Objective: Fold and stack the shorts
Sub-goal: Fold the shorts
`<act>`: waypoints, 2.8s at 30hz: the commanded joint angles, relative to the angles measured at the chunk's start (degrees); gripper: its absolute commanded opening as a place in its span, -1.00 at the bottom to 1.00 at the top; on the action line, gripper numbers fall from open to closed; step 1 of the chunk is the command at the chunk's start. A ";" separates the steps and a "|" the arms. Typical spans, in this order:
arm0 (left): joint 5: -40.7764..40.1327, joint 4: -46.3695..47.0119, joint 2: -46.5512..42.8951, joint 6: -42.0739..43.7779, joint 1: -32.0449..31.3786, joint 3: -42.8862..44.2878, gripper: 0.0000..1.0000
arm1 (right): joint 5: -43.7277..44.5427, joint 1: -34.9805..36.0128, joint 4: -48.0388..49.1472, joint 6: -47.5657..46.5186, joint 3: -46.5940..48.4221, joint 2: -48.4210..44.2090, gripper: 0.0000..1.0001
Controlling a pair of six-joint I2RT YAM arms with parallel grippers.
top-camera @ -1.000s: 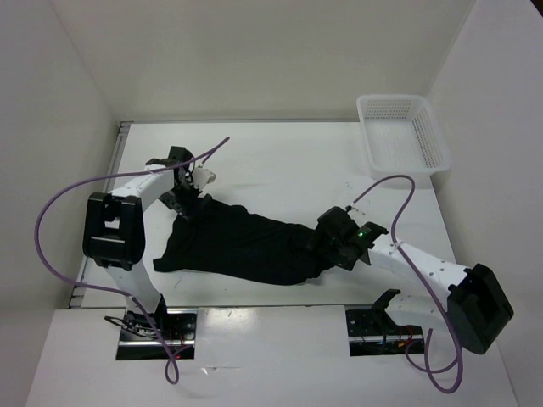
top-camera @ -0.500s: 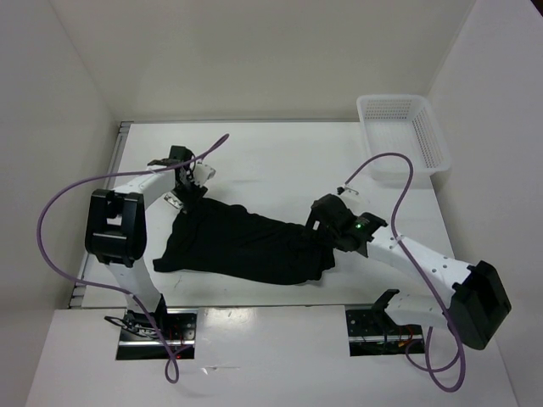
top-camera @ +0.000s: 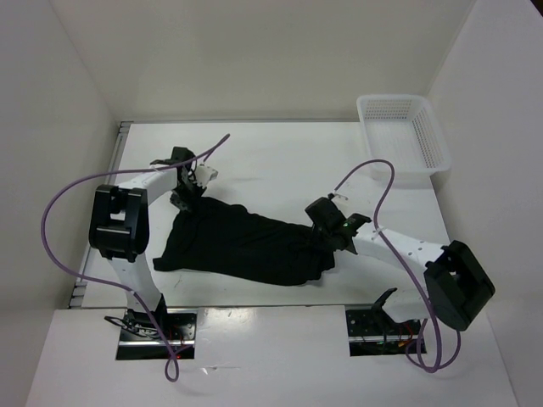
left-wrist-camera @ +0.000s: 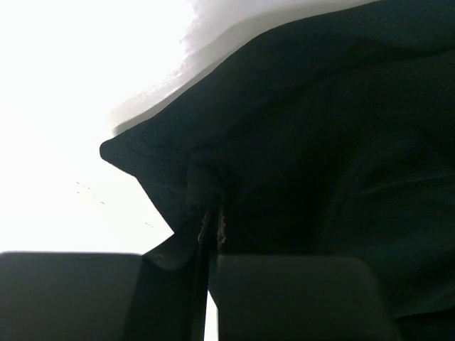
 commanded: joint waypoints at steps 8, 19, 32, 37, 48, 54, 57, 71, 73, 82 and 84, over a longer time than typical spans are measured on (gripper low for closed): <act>-0.27 3.58 0.67 -4.29 5.76 9.28 -1.00 | 4.08 -12.11 7.18 -5.31 3.68 -3.24 -1.00; -0.27 4.72 8.56 -5.88 5.76 15.78 -0.96 | -5.76 -20.65 19.92 -14.18 3.85 5.80 0.18; 1.40 5.25 8.58 -9.39 6.29 17.29 0.10 | -10.42 -23.55 15.80 -14.55 7.29 9.95 1.00; 2.63 4.11 7.96 -9.39 6.29 16.05 0.20 | -10.78 -22.94 13.44 -14.01 6.14 12.84 1.00; 3.78 2.88 9.63 -9.39 6.29 13.68 0.23 | -10.94 -22.23 15.54 -13.49 8.42 17.85 0.57; 3.78 2.88 7.53 -9.39 6.90 11.92 0.32 | -10.78 -22.23 12.47 -15.24 8.95 17.43 -0.95; 5.44 2.88 4.72 -9.39 6.90 11.92 0.35 | -5.86 -24.60 7.20 -17.08 10.00 11.02 -1.00; 18.81 -0.20 6.37 -12.38 -0.73 14.38 0.48 | 3.20 -24.89 -13.02 -29.49 30.99 4.32 -1.00; 19.94 -0.20 7.78 -12.90 -3.28 14.99 0.48 | 5.05 -21.46 -13.73 -27.74 34.94 6.60 -1.00; 15.91 -0.20 15.86 -14.05 -5.84 17.28 -0.27 | 5.67 -2.29 -13.03 -22.37 52.78 23.63 -1.00; 15.20 0.42 16.57 -14.05 -5.84 17.28 -0.55 | 3.92 -0.62 -13.03 -21.84 54.91 25.93 -1.00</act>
